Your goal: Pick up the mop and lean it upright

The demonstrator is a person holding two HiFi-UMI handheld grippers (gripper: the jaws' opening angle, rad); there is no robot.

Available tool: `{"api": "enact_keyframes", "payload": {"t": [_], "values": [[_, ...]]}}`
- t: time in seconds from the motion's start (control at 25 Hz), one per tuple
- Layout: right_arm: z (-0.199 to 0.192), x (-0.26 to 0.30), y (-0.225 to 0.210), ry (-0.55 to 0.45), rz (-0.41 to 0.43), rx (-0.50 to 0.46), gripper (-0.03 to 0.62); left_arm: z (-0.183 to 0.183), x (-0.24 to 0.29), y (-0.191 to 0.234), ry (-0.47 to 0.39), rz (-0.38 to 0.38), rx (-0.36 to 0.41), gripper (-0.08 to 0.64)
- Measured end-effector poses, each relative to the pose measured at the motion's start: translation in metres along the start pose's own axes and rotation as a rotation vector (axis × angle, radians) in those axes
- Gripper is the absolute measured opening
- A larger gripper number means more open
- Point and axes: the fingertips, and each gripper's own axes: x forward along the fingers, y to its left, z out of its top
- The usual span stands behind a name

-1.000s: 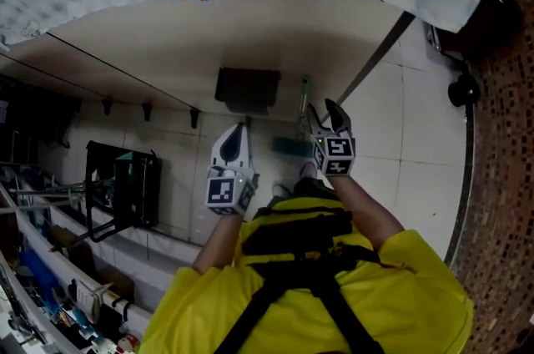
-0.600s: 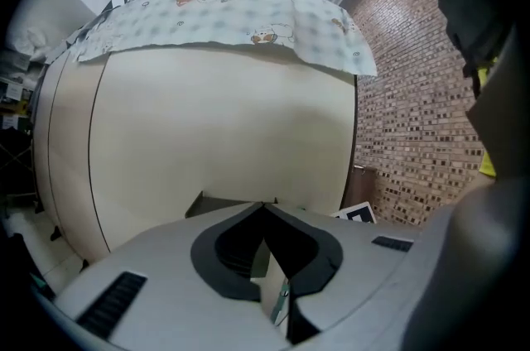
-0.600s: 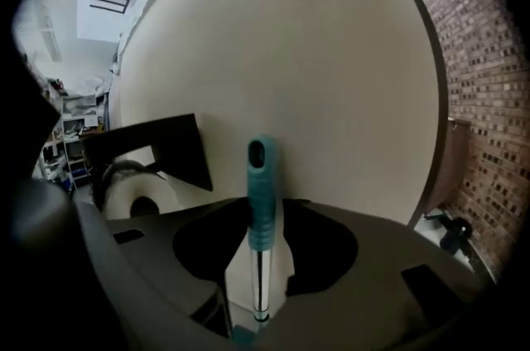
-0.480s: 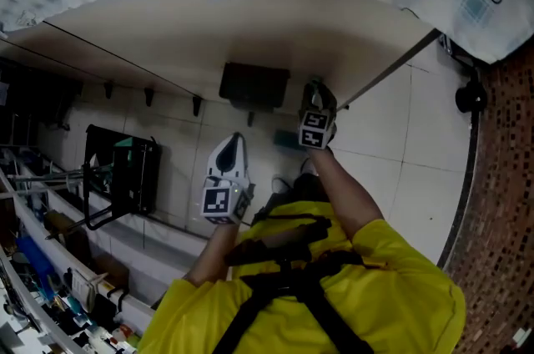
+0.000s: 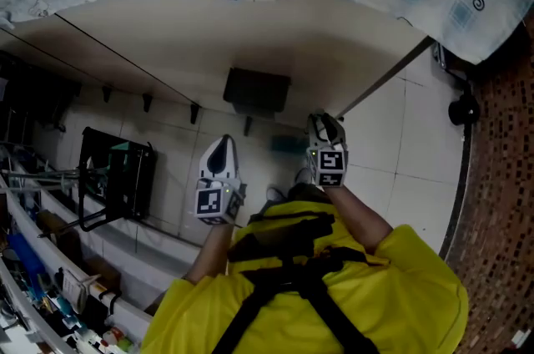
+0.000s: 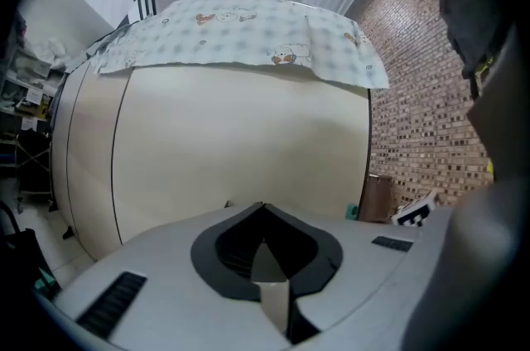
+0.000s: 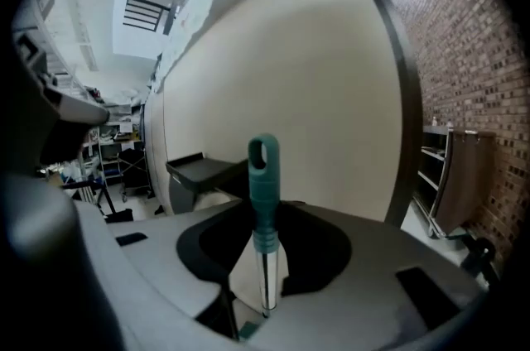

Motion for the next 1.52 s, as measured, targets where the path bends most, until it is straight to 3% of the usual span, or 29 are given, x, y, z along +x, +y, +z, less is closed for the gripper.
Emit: {"api": "enact_keyframes", "payload": {"t": [0.36, 0.6, 0.88, 1.2, 1.32, 1.52], "values": [[0.176, -0.115, 0.011, -0.303, 0.117, -0.058, 0.107, 0.05, -0.009, 0.002, -0.097, -0.041, 0.038, 0.003], [0.219, -0.14, 0.016, -0.401, 0.138, -0.075, 0.104, 0.069, -0.008, -0.007, -0.139, -0.073, 0.067, 0.003], [0.217, -0.141, 0.022, -0.383, 0.156, -0.045, 0.103, 0.07, -0.013, -0.004, -0.14, -0.07, 0.024, 0.002], [0.2, -0.136, 0.028, -0.346, 0.178, -0.01, 0.102, 0.065, -0.013, -0.006, -0.14, -0.092, 0.046, 0.002], [0.169, -0.119, 0.028, -0.312, 0.175, -0.009, 0.103, 0.055, -0.013, -0.009, -0.102, -0.096, 0.036, 0.002], [0.073, -0.073, 0.021, -0.192, 0.172, -0.006, 0.103, 0.041, -0.013, -0.018, -0.071, -0.118, 0.034, 0.002]]}}
